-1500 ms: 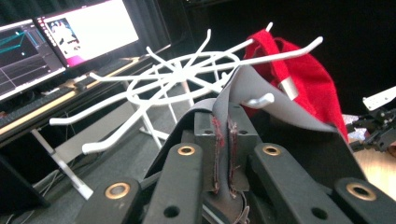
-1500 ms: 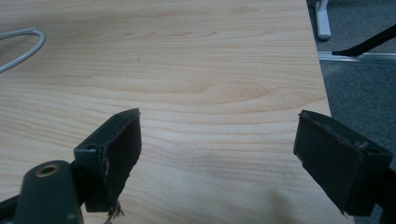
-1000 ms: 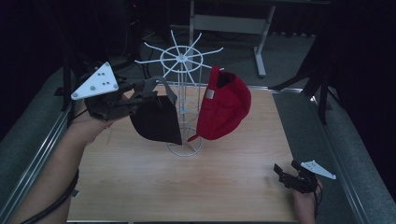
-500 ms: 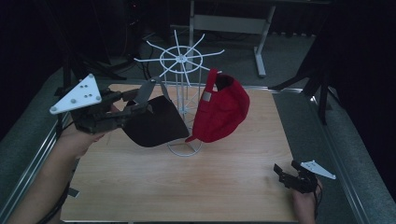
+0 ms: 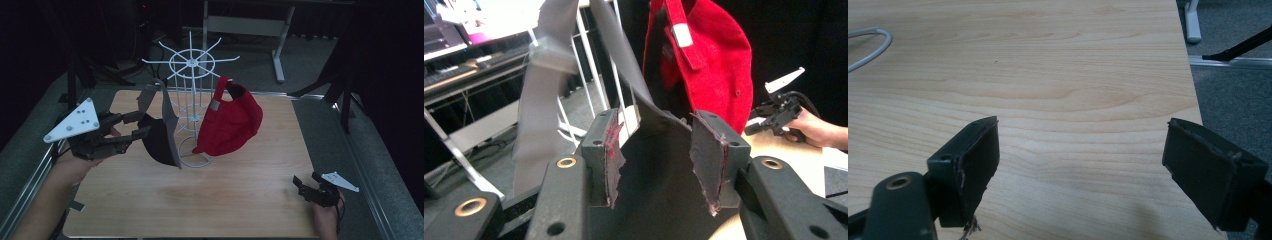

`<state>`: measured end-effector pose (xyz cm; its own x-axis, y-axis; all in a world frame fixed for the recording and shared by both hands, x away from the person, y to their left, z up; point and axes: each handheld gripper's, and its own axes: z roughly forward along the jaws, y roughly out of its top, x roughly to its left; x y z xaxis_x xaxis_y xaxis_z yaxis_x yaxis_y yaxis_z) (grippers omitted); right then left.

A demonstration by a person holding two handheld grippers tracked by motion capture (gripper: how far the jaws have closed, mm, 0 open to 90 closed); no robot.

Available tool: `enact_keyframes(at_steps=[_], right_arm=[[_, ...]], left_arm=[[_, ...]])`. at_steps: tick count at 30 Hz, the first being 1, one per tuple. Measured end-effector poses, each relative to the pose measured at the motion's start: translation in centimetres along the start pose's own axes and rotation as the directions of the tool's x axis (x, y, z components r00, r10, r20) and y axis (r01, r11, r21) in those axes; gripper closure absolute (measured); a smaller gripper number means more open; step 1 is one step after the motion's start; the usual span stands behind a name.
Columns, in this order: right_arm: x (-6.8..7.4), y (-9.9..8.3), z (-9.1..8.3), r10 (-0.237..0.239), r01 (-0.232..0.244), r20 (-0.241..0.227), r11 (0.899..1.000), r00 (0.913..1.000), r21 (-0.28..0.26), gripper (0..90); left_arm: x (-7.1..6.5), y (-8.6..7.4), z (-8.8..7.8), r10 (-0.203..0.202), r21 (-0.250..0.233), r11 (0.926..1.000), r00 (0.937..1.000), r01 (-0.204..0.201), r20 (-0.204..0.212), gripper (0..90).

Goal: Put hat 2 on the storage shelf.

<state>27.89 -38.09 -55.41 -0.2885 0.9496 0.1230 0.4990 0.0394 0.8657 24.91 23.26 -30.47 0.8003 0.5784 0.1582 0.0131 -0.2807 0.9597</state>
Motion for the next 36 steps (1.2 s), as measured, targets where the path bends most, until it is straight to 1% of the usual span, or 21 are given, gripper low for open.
enact_keyframes(at_steps=[4,8,11,12,13,17,18,21,22,24,25,26,27,28,29,30,31,32,33,35,36], right_arm=[[0.0,0.0,0.0,0.0,0.0,0.0,1.0,1.0,0.001,14.8],[0.0,0.0,0.0,0.001,-0.001,0.0,1.0,1.0,0.0,14.7],[0.0,0.0,0.0,0.001,-0.001,0.001,1.0,1.0,0.0,14.8],[0.0,0.0,0.0,0.001,-0.001,0.001,1.0,1.0,-0.001,14.8],[0.0,0.0,0.0,0.001,-0.001,0.001,1.0,1.0,-0.001,14.8],[0.0,0.0,0.0,0.0,0.0,0.002,1.0,1.0,-0.001,14.8],[0.0,0.0,0.0,0.0,0.0,0.002,1.0,1.0,-0.002,14.7],[0.0,0.0,0.0,0.002,-0.002,0.001,1.0,1.0,-0.004,14.8],[0.0,0.0,0.0,0.002,-0.002,0.001,1.0,1.0,-0.004,14.8],[0.0,0.0,0.0,0.004,-0.004,0.0,1.0,1.0,-0.004,14.8],[0.0,0.0,0.0,0.004,-0.004,-0.001,1.0,1.0,-0.003,14.7],[0.0,0.0,0.0,0.004,-0.004,-0.001,1.0,1.0,-0.003,14.8],[0.0,0.0,0.0,0.004,-0.004,-0.001,1.0,1.0,-0.003,14.8],[0.0,0.0,0.0,0.004,-0.004,-0.001,1.0,1.0,-0.004,14.7],[0.0,0.0,0.0,0.005,-0.005,-0.001,1.0,1.0,-0.004,14.7],[0.0,0.0,0.0,0.005,-0.005,-0.001,1.0,1.0,-0.004,14.8],[-0.1,0.0,0.0,0.004,-0.004,-0.001,1.0,1.0,-0.003,14.7],[0.0,0.0,0.0,0.005,-0.005,-0.001,1.0,1.0,-0.004,14.7],[0.0,0.0,0.0,0.005,-0.005,-0.001,1.0,1.0,-0.004,14.7],[-0.1,0.0,-0.1,0.006,-0.006,-0.002,1.0,1.0,-0.005,14.8],[-0.1,0.0,-0.1,0.007,-0.007,-0.002,1.0,1.0,-0.005,14.7]], left_arm=[[0.2,-1.4,-0.1,-0.017,0.011,0.9998,0.9998,0.017,-0.01,55.4],[0.3,-2.6,-0.1,-0.037,0.01,0.9993,0.9993,0.037,-0.006,55.4],[0.3,-3.0,-0.1,-0.04,0.012,0.9991,0.9992,0.04,-0.01,55.4],[0.2,-3.9,-0.1,-0.052,0.014,0.9986,0.9986,0.052,-0.009,55.4],[0.2,-3.9,-0.1,-0.052,0.014,0.9986,0.9986,0.052,-0.009,55.4],[0.1,-5.4,0.0,-0.059,0.034,0.9977,0.9982,0.059,-0.011,55.4],[0.1,-5.7,0.0,-0.057,0.031,0.9978,0.9982,0.058,-0.016,55.4],[0.0,-6.7,0.0,-0.075,0.021,0.9969,0.997,0.075,-0.017,55.5],[0.0,-6.7,0.0,-0.075,0.021,0.9969,0.997,0.075,-0.017,55.5],[-0.3,-8.2,0.2,-0.079,0.027,0.9965,0.9967,0.079,-0.019,55.5],[-0.3,-8.2,0.2,-0.079,0.027,0.9965,0.9967,0.079,-0.019,55.4],[-0.4,-9.1,0.4,-0.074,0.03,0.9967,0.9969,0.075,-0.027,55.4],[-0.4,-9.1,0.4,-0.074,0.03,0.9967,0.9969,0.075,-0.027,55.5],[-0.5,-9.7,0.4,-0.086,0.032,0.9957,0.9961,0.086,-0.022,55.5],[-0.5,-10.2,0.5,-0.088,0.033,0.9955,0.9959,0.088,-0.024,55.5],[-0.6,-10.9,0.6,-0.105,0.04,0.9935,0.994,0.107,-0.029,55.6],[-0.6,-10.9,0.6,-0.105,0.04,0.9935,0.994,0.107,-0.029,55.6],[-0.6,-11.4,0.7,-0.115,0.037,0.9926,0.9932,0.116,-0.018,55.6],[-0.7,-11.8,0.7,-0.118,0.041,0.9921,0.9928,0.118,-0.021,55.6],[-0.7,-12.8,0.8,-0.142,0.04,0.989,0.9896,0.143,-0.021,55.6],[-0.8,-13.7,0.8,-0.154,0.053,0.9865,0.9877,0.155,-0.029,55.6]])
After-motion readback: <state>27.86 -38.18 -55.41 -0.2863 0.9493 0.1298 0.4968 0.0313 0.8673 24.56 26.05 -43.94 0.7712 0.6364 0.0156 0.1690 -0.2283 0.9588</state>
